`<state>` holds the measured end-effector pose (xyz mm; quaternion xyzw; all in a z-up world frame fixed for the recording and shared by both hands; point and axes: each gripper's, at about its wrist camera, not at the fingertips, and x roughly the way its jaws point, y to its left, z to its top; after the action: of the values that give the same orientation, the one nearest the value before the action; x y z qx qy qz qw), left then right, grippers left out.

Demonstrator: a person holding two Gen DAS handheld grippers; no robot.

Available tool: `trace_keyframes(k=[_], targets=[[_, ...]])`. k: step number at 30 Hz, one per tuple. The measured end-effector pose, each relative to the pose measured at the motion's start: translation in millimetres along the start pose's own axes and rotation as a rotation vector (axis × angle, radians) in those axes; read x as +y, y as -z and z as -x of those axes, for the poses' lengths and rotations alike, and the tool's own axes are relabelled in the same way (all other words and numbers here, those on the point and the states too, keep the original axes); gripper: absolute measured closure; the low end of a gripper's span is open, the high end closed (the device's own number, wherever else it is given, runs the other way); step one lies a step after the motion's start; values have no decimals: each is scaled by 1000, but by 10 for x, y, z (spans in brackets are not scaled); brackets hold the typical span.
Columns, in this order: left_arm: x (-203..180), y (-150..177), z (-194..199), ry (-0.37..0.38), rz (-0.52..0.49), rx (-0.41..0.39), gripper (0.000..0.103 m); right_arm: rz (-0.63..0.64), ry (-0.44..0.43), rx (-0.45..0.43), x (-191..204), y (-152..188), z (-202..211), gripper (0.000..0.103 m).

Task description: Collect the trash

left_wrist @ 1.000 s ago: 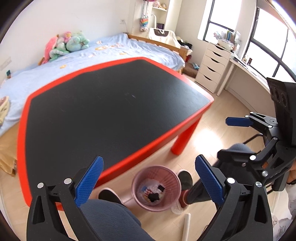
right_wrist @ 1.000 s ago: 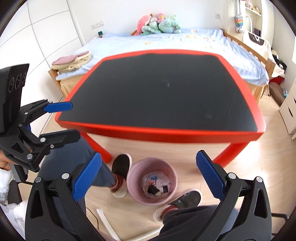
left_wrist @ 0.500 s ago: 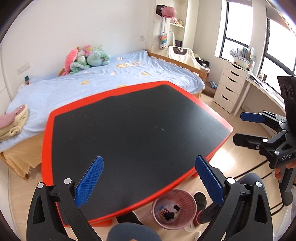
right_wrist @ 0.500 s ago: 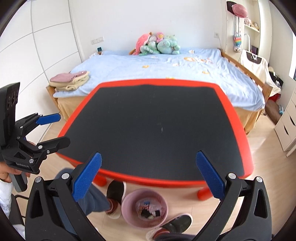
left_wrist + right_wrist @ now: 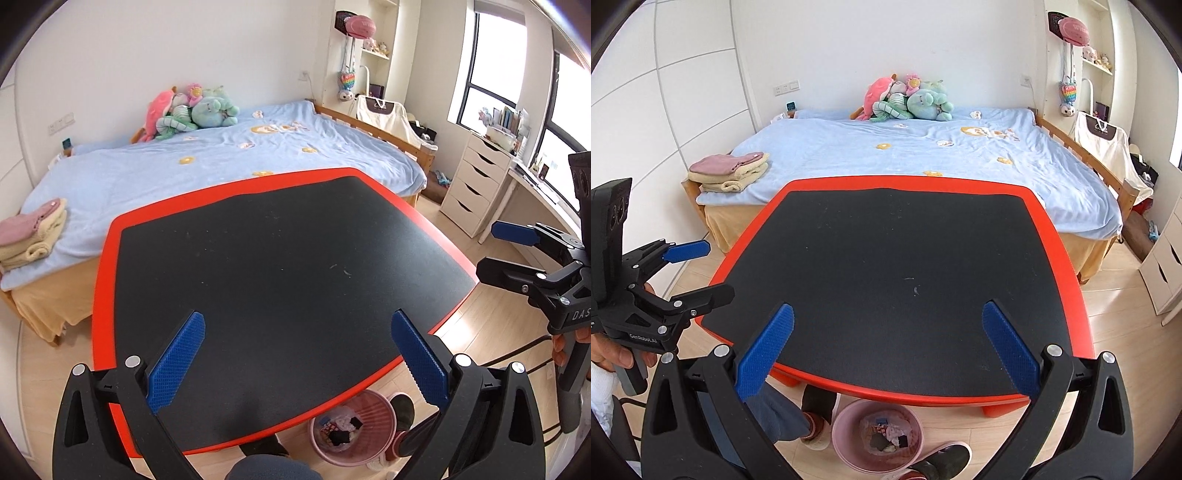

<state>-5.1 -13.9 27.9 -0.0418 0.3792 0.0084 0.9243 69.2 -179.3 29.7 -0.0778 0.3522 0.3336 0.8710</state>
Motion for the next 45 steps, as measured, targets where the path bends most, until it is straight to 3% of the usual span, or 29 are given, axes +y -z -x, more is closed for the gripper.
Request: trace_keyframes(k=[4, 45], targets=[[-11, -16, 19, -28, 3, -12, 6, -3, -3, 0, 1, -6, -11, 3], [-132, -5, -38, -4, 14, -10, 6, -9, 1, 20, 14, 111, -132, 3]])
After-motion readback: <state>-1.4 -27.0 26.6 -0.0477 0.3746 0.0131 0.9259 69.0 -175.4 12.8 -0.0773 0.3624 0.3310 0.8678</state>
